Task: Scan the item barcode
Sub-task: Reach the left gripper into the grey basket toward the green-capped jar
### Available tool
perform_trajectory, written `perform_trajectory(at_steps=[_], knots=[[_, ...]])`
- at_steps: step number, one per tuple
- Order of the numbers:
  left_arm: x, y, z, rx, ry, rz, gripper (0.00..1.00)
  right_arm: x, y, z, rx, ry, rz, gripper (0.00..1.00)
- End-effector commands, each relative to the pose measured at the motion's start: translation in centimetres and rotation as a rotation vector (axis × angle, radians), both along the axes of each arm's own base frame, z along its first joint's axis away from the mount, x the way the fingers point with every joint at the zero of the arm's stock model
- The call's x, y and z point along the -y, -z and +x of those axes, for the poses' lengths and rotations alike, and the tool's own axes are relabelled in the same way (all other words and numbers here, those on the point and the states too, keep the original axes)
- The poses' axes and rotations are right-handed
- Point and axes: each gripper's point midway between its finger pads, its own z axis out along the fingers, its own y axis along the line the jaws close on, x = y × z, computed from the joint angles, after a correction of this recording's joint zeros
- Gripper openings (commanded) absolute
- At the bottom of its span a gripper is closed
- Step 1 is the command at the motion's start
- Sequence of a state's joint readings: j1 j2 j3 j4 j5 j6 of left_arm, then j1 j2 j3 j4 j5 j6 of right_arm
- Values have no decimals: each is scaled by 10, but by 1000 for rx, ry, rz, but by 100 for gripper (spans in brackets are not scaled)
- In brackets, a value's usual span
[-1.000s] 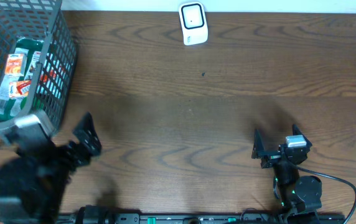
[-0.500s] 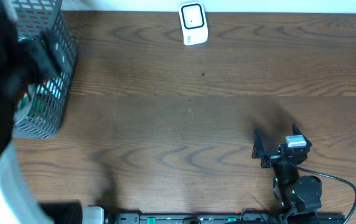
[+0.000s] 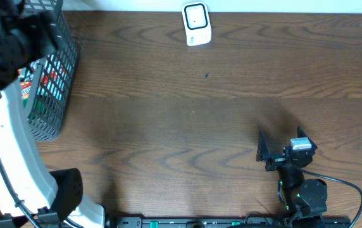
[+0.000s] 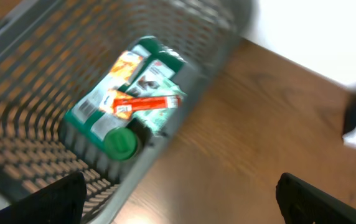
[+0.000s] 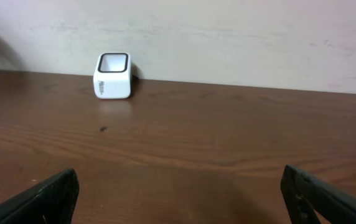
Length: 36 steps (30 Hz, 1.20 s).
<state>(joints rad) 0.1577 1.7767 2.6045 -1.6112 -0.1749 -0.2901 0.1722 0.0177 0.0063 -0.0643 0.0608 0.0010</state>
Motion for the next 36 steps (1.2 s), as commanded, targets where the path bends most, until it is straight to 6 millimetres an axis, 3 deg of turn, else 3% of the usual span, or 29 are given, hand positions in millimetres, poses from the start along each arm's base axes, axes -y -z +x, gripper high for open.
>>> perform_trajectory(at_steps=[1, 6, 11, 15, 26, 36], knots=[[-36, 17, -24, -29, -278, -107, 98, 3, 1, 0, -3, 15, 16, 99], [-90, 36, -48, -51, -526, -168, 98, 3, 1, 0, -3, 15, 16, 99], [-118, 66, -68, -148, -647, -204, 98, 3, 1, 0, -3, 15, 16, 99], [-123, 89, -69, -217, -660, -221, 98, 3, 1, 0, -3, 15, 16, 99], [-127, 139, -41, -298, -523, -238, 98, 3, 1, 0, -3, 15, 16, 99], [-126, 160, -28, -304, -466, -257, 98, 3, 1, 0, -3, 15, 16, 99]])
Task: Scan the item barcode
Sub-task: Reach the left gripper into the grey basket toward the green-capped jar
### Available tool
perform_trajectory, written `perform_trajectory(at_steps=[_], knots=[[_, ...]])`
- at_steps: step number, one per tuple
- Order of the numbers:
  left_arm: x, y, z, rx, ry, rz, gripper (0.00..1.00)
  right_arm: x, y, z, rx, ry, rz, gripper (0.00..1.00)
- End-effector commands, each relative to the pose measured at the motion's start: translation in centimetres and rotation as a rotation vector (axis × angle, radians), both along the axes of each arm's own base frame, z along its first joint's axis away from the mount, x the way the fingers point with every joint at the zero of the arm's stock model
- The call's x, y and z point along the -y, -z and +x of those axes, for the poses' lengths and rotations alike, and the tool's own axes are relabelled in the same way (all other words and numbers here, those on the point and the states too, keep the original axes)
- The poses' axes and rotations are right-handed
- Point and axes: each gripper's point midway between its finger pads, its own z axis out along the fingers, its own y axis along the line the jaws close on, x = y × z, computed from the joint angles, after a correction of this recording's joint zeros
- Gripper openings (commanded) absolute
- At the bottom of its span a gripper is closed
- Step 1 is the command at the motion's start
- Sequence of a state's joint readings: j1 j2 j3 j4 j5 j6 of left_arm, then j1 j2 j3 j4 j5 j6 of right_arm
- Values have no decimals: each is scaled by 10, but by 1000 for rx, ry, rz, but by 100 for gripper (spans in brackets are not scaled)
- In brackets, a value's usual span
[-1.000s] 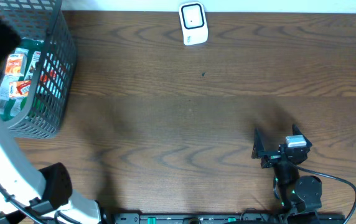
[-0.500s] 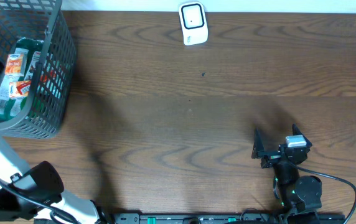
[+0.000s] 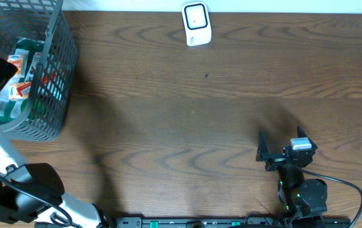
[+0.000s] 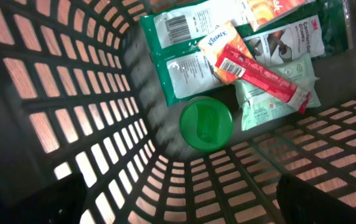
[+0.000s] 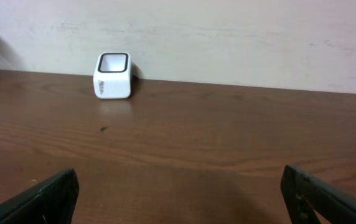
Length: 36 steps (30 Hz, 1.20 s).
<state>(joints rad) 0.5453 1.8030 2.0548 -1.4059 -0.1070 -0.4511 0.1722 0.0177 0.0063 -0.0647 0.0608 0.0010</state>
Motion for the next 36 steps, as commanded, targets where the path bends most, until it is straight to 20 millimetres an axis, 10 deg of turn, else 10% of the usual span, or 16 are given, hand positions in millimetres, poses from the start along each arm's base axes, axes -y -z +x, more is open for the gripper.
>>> perform_trajectory(at_steps=[1, 36], knots=[[2, 15, 1, -32, 24, -24, 98, 3, 0, 0, -2, 15, 16, 99], [-1, 155, 14, -54, 7, -71, 98, 3, 0, 0, -2, 15, 16, 99]])
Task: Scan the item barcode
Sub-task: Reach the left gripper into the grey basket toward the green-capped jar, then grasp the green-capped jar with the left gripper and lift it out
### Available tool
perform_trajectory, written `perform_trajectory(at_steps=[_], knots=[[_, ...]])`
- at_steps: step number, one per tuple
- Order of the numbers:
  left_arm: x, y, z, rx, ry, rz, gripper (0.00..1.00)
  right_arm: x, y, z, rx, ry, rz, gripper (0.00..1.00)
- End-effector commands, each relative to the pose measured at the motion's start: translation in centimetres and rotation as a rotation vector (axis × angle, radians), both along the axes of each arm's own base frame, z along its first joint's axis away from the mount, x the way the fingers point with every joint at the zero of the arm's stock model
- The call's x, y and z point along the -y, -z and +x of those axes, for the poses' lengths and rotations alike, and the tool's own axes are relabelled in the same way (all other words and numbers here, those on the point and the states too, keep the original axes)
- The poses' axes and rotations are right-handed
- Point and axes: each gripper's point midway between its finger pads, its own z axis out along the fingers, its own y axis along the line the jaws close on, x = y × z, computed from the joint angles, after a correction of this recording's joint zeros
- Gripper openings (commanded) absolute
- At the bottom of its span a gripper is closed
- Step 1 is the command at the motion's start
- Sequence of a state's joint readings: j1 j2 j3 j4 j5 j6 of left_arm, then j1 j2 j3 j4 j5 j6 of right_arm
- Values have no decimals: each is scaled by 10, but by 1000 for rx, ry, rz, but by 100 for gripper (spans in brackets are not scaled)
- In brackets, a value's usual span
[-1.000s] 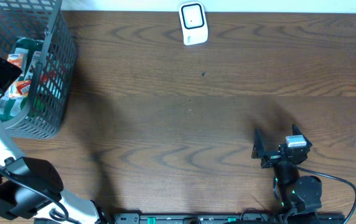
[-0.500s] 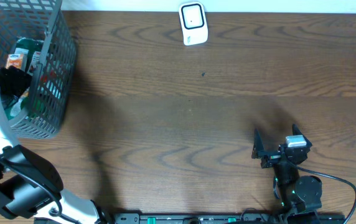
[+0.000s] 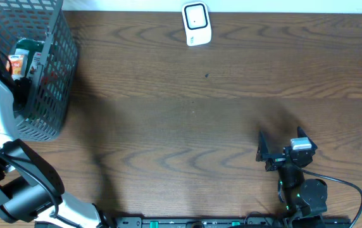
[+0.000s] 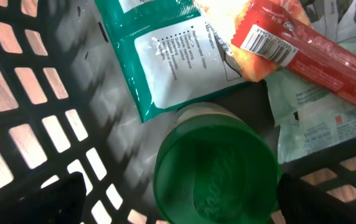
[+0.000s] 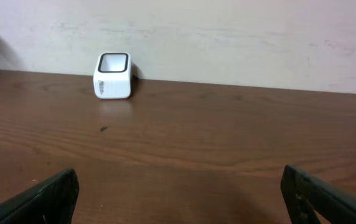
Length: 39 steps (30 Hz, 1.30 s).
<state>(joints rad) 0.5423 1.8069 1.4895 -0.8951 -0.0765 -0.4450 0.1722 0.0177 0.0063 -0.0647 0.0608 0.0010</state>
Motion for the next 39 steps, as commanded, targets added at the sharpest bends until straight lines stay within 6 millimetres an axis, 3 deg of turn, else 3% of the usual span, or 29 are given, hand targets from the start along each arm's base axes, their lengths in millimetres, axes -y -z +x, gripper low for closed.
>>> perform_trajectory(at_steps=[1, 7, 11, 15, 30, 35, 39], knots=[[4, 15, -3, -13, -12, -26, 98, 3, 0, 0, -2, 15, 16, 99], [11, 35, 1, -3, 1, -55, 98, 3, 0, 0, -2, 15, 16, 99], [10, 37, 2, -3, 1, -55, 98, 3, 0, 0, -2, 15, 16, 99], [8, 27, 5, 19, 0, -42, 98, 3, 0, 0, -2, 15, 16, 99], [6, -38, 7, 175, -25, 38, 98, 3, 0, 0, -2, 15, 16, 99], [9, -34, 3, 153, -25, 26, 98, 3, 0, 0, -2, 15, 16, 99], [11, -19, -1, 112, -27, 7, 98, 3, 0, 0, -2, 15, 16, 99]])
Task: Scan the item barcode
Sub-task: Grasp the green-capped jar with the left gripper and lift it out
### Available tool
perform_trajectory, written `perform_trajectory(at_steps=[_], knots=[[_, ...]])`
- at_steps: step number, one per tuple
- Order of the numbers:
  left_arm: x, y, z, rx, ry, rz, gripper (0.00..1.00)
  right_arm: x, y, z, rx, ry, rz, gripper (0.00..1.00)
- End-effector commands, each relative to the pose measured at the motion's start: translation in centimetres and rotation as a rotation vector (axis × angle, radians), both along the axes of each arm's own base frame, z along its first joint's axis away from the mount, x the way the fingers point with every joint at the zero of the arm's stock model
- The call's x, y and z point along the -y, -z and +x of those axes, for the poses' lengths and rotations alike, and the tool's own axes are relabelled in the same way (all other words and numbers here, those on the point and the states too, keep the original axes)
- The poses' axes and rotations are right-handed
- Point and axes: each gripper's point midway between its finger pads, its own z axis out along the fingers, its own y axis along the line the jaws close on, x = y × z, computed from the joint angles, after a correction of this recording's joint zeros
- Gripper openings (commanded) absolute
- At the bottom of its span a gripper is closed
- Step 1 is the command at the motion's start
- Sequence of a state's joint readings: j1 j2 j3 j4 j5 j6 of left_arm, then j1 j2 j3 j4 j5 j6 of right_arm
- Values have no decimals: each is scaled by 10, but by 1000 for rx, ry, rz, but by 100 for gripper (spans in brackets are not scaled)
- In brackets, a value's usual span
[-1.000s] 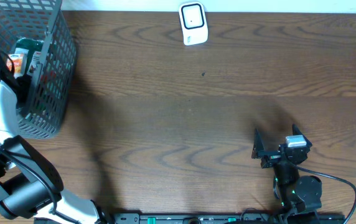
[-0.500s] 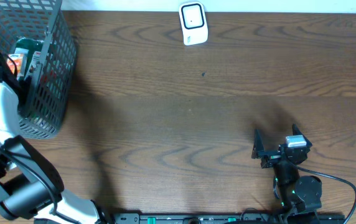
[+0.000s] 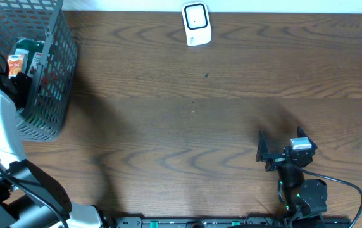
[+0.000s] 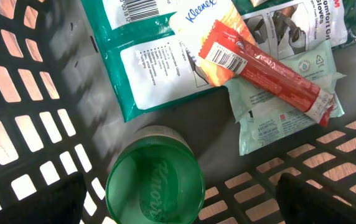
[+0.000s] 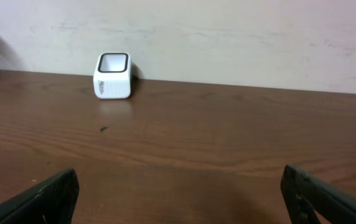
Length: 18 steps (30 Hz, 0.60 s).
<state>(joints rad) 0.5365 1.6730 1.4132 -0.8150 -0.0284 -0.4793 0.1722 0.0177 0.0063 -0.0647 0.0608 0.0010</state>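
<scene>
Inside the grey mesh basket (image 3: 48,76) at the table's far left lie several items: a jar with a green lid (image 4: 155,186), a red stick packet (image 4: 265,71) with a barcode on its end, a Kleenex pack (image 4: 196,28), a green wipes pouch (image 4: 150,71) and a pale green packet (image 4: 281,115). My left gripper (image 4: 178,208) hangs open inside the basket, just above the green lid, holding nothing. The white scanner (image 3: 195,24) stands at the table's back edge. My right gripper (image 5: 178,205) rests open at the front right, facing the scanner (image 5: 112,76).
The basket's mesh walls (image 4: 22,99) close in around my left gripper on the left and below. Brown wooden table (image 3: 187,120) stretches between basket, scanner and the right arm (image 3: 295,171).
My left gripper sits a little higher in the basket: the green lid looks smaller and lies further left, and more of the packets show. It is still open. The right arm has not moved.
My left gripper was open above the basket's rim with the items seen from outside. Then it was inside the basket over the pile, then low and close over the green lid. Now it is slightly higher, still open and holding nothing. The right arm stayed put.
</scene>
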Motion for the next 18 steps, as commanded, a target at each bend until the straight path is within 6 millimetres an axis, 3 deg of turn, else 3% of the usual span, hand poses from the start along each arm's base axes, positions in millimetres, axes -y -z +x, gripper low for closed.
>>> perform_trajectory(at_steps=[1, 9, 12, 18], knots=[[1, 17, -6, -52, -16, -25, 98, 3, 0, 0, -2, 15, 16, 99], [8, 68, -18, -199, -15, -113, 98, 3, 0, 0, -2, 15, 16, 99], [11, 71, -21, -217, -15, -124, 98, 3, 0, 0, -2, 15, 16, 99], [12, 70, -22, -221, -15, -128, 77, 3, 0, 0, -2, 15, 16, 99]])
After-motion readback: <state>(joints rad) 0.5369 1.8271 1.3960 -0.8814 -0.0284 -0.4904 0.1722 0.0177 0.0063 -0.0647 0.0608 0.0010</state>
